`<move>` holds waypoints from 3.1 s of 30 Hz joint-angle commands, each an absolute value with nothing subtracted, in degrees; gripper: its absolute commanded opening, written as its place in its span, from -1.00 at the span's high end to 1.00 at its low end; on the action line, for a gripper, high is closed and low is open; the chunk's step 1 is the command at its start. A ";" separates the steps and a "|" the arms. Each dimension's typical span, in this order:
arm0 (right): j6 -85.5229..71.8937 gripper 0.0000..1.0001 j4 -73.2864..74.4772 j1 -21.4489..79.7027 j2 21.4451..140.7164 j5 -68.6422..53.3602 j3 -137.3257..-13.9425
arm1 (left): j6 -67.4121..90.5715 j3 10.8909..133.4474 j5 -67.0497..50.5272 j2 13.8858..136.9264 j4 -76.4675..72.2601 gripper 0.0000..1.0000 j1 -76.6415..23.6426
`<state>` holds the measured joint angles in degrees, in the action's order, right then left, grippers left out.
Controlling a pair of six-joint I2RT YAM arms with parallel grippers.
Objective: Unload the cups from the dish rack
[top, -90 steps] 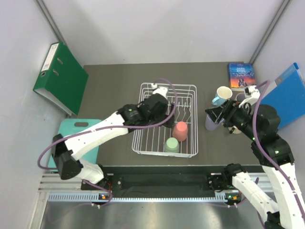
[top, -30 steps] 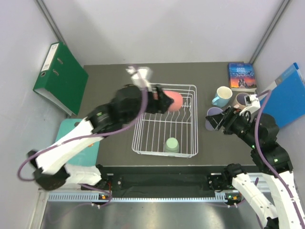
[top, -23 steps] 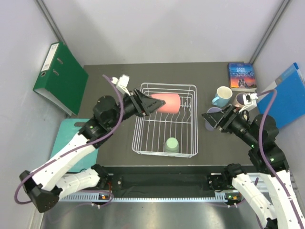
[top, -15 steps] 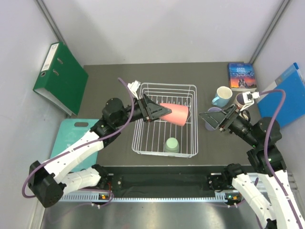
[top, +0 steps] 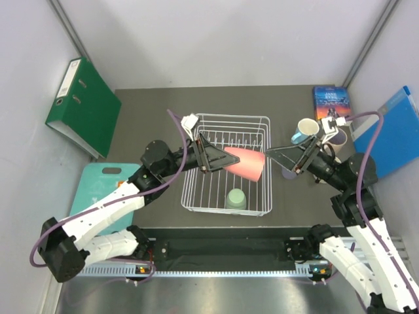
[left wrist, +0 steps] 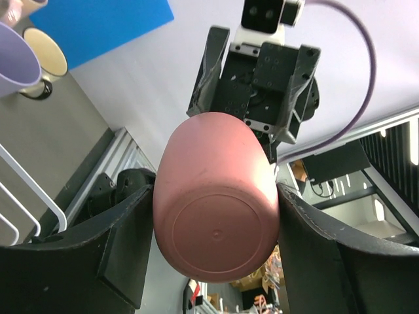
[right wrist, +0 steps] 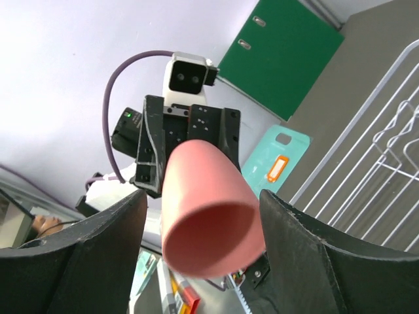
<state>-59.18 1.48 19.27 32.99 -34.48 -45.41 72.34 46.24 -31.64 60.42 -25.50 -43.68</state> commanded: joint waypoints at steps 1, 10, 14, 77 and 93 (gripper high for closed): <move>-60.38 -0.37 -5.97 22.58 36.03 -34.19 -46.14 | 71.54 46.32 -30.76 61.61 -30.23 1.00 -45.70; -56.00 -0.34 -6.33 36.64 43.85 -25.94 -48.43 | 70.23 47.46 -30.06 65.39 -31.47 1.00 -48.16; -51.60 -0.47 -0.18 37.27 42.02 -19.44 -51.93 | 65.67 49.30 -26.55 63.82 -24.80 1.00 -48.16; -49.30 0.28 -4.74 35.42 49.75 -26.10 -52.21 | 67.23 50.71 -18.45 61.52 -21.70 1.00 -44.03; -34.64 1.00 32.80 35.33 43.77 -2.76 -65.63 | 55.55 59.05 -2.22 59.33 6.11 -0.98 -43.33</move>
<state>-43.81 14.13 35.14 45.08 -18.87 -55.13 62.22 54.00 -13.32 62.83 -7.66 -43.92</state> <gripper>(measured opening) 0.077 0.986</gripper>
